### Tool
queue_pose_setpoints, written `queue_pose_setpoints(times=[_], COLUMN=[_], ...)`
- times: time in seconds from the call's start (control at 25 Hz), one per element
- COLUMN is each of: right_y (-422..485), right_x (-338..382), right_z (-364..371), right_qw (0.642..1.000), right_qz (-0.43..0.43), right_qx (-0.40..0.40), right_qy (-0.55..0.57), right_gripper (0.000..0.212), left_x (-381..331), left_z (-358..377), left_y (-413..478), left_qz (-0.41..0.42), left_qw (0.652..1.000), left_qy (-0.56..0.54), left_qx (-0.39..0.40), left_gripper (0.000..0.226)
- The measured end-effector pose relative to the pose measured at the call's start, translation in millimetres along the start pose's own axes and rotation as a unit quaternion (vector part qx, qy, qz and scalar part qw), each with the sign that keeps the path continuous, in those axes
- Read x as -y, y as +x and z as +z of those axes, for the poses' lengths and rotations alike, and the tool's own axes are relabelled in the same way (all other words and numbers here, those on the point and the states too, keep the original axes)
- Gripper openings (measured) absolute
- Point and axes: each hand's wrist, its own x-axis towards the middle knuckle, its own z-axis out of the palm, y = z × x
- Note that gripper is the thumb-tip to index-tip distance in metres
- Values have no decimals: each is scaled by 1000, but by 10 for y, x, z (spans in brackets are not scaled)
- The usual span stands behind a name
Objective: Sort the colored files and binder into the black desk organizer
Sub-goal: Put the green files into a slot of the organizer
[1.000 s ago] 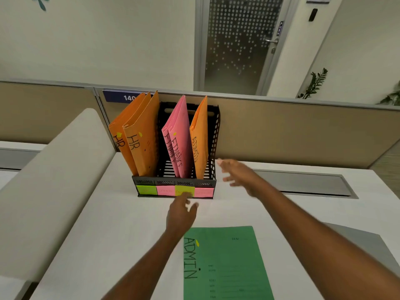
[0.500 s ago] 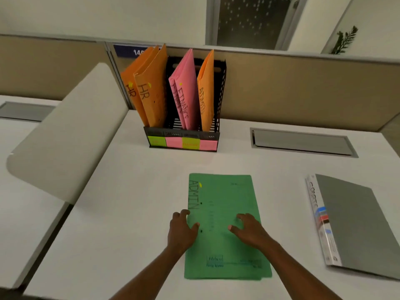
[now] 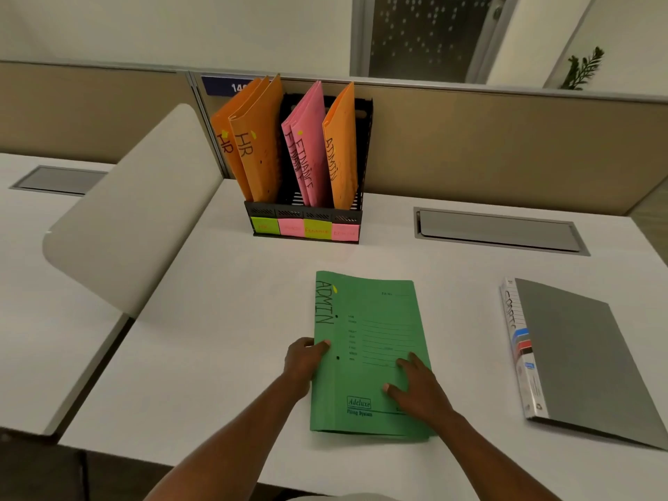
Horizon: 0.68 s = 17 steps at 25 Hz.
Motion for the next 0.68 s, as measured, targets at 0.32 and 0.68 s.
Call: queue_pose_setpoints(times=[0.32,0.68], right_y=[48,407], right_x=[439,1651], right_z=[-316,-1196], right_qw=[988,929], right_qz=[35,-13], right_qx=[-69,-38], right_qy=[136,367], right_gripper=[64,68], left_x=[-553,-1415], left_z=[180,23], left_y=[-403,-778], left_qz=[96,276], left_qw=[988,954], left_qy=[-19,-2], left_qx=[121,119], left_gripper=[23,32])
